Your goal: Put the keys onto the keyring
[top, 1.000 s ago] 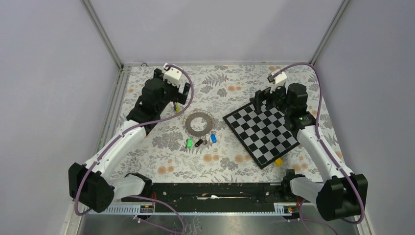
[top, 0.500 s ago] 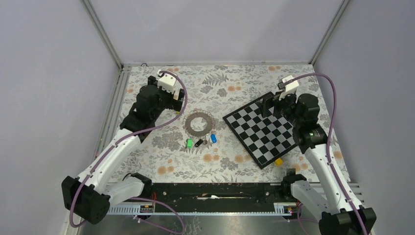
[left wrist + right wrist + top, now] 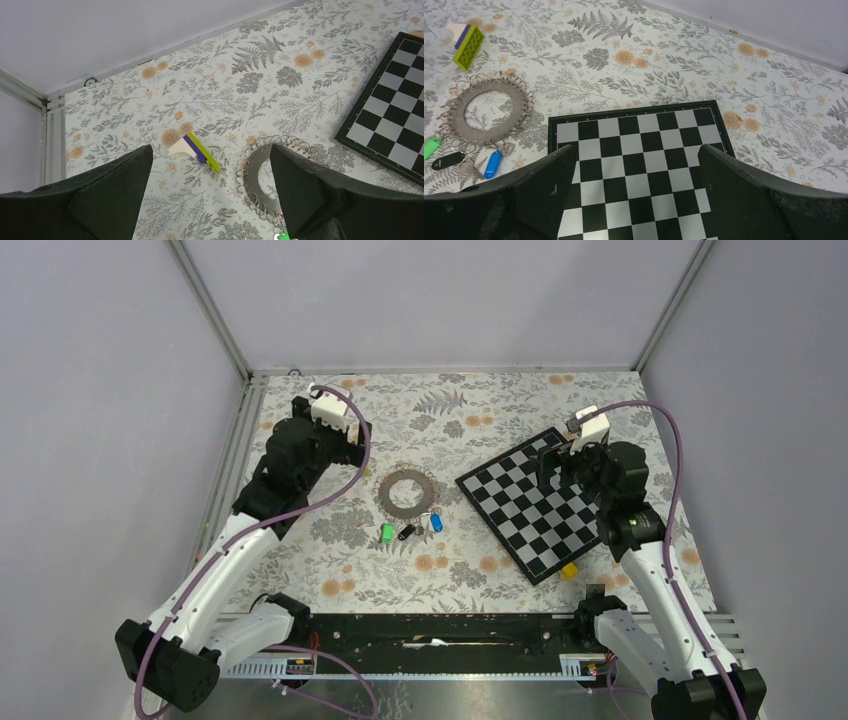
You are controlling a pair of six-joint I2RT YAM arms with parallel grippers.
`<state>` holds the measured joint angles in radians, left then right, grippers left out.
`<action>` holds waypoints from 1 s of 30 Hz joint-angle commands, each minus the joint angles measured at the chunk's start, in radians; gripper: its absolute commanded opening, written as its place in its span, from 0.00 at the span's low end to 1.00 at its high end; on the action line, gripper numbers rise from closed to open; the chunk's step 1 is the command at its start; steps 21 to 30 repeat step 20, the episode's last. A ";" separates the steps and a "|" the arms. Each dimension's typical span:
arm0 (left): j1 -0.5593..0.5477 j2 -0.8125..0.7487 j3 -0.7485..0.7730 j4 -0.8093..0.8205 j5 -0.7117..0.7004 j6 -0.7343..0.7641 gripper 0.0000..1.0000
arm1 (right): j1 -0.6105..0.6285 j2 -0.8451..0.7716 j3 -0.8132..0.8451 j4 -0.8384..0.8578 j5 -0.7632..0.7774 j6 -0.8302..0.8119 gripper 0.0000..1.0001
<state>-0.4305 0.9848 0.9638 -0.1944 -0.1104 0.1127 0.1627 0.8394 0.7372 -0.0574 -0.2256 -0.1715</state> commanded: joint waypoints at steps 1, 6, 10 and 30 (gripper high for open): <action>0.006 0.027 0.077 -0.006 -0.056 -0.026 0.99 | -0.008 -0.041 -0.026 0.086 0.067 -0.046 0.99; 0.006 0.048 0.091 -0.011 -0.056 -0.036 0.99 | -0.025 -0.070 -0.025 0.083 0.071 -0.042 0.99; 0.006 0.053 0.075 -0.001 -0.041 -0.039 0.99 | -0.029 -0.074 -0.018 0.072 0.058 -0.035 0.99; 0.006 0.041 0.055 -0.008 -0.008 -0.041 0.99 | -0.029 -0.058 -0.001 0.027 -0.005 -0.027 0.99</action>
